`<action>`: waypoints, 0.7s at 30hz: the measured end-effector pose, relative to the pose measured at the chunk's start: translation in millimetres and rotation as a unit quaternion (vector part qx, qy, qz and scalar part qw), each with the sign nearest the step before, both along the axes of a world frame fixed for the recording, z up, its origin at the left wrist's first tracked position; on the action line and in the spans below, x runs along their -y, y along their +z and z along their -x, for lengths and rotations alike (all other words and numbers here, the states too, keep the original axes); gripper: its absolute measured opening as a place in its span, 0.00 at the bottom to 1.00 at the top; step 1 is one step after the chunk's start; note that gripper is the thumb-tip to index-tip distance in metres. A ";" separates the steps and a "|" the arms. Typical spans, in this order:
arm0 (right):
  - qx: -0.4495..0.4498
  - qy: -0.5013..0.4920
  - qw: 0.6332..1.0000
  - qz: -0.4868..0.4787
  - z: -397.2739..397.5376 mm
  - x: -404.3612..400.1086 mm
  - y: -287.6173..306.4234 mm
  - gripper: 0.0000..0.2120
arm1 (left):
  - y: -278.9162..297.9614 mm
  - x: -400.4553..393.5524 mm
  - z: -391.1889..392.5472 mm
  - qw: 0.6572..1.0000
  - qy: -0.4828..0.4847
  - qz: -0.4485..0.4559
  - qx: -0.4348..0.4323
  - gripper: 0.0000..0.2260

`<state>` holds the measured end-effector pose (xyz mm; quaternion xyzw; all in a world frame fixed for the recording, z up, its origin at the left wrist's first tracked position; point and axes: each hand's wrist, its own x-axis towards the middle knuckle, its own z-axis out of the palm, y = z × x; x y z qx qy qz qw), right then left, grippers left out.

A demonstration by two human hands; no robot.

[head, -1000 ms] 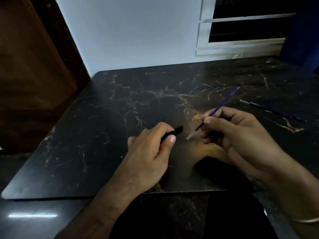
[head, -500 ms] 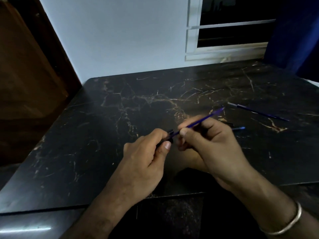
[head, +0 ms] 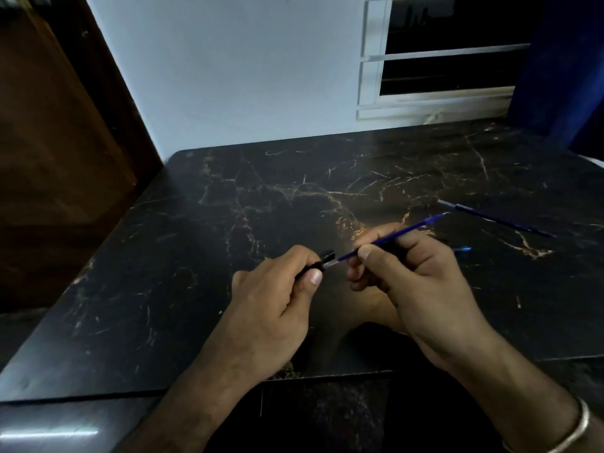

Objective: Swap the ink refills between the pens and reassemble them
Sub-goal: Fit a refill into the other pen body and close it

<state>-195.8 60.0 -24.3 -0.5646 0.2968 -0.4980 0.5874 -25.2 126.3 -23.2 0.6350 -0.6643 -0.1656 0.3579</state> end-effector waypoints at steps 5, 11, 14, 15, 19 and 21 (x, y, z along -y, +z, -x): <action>-0.080 0.031 0.996 0.034 -7.2 -6.5 -4.7 0.07 | -0.8 0.4 4.3 0.999 -0.025 0.018 0.012 0.05; -0.309 0.057 0.948 0.051 7.9 5.9 -2.1 0.25 | -6.9 6.0 -9.6 0.995 -0.009 0.010 -0.097 0.08; -0.461 -0.028 0.875 0.143 34.4 22.3 9.0 0.09 | -11.3 9.2 -16.6 0.990 0.008 0.018 -0.139 0.09; -0.498 -0.054 0.852 0.153 45.4 28.3 12.7 0.08 | -12.6 9.7 -18.0 0.989 0.008 0.022 -0.144 0.10; -0.599 -0.111 0.786 0.107 83.8 47.2 22.5 0.13 | -13.8 10.7 -18.1 0.987 -0.003 0.026 -0.157 0.10; -0.640 -0.103 0.756 0.092 92.5 52.0 23.3 0.15 | -13.8 10.9 -16.7 0.987 -0.010 0.021 -0.157 0.10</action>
